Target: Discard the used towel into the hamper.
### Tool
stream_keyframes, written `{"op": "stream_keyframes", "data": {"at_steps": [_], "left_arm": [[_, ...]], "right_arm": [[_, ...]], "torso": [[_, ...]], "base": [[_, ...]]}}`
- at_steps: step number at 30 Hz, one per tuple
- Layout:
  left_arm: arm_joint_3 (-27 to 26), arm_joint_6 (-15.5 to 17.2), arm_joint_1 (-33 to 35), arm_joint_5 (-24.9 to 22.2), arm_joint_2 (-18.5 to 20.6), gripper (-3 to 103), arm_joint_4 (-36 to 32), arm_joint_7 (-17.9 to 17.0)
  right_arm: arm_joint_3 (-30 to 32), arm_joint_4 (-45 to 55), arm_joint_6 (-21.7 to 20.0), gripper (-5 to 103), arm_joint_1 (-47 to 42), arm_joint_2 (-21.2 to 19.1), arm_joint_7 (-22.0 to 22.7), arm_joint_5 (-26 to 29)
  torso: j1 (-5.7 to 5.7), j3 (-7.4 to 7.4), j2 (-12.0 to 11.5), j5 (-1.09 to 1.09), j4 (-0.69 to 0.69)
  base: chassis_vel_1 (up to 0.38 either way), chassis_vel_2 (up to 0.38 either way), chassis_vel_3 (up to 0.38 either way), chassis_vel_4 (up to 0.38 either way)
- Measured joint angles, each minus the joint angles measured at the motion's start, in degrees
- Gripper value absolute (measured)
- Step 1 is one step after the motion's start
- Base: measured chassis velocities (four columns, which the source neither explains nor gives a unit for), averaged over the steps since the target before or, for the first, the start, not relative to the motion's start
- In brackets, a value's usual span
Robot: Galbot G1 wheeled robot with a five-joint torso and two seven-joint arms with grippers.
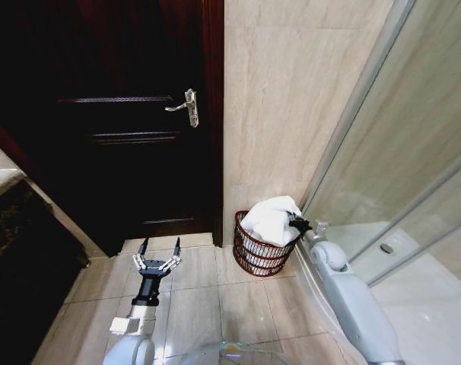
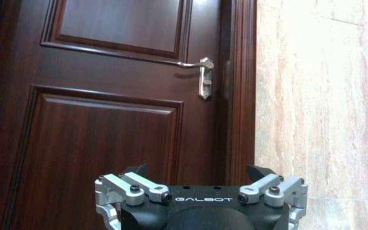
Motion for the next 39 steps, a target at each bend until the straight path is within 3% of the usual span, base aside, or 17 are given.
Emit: {"op": "stream_keyframes", "data": {"at_steps": [9,15,20,26,39], "left_arm": [[-0.5,-1.1,-0.7,-0.8,-0.1,100,1.2,0.2],[-1.5,-1.2,-0.5,-2.2,-0.1,100,0.8,0.2],[-2.0,-1.3,-0.7,-3.2,-0.1,100,1.0,0.0],[-1.9,-0.9,-1.3,-3.3,-0.1,100,1.5,-0.1],[-2.0,0.1,-2.2,-3.0,-0.1,100,2.4,-1.2]], "right_arm": [[-7.5,-5.6,-9.6,3,10.4,-2.2,-1.4,7.1],[-10.6,-9.8,-12.4,3,14.7,-1.9,-1.4,7.7],[-12.1,-14.3,-18.4,3,18.3,-1.2,-2.0,11.1],[-13.2,-19.9,-18.8,3,20.9,-0.8,-4.3,11.1],[-13.2,-36.2,-18.8,3,27.0,3.4,-14.8,2.2]], "torso": [[0.0,0.0,0.0,-0.01,0.02],[0.0,0.0,0.0,0.0,0.02],[0.0,0.0,0.0,-0.01,0.01],[0.0,0.0,0.0,-0.01,0.0],[0.0,-0.01,0.0,-0.01,0.01]], "base": [[0.0,0.0,0.0,0.0],[0.0,0.0,0.0,0.0],[0.0,0.0,0.0,0.0],[0.0,0.0,0.0,0.0],[0.0,0.0,0.0,0.0]]}}
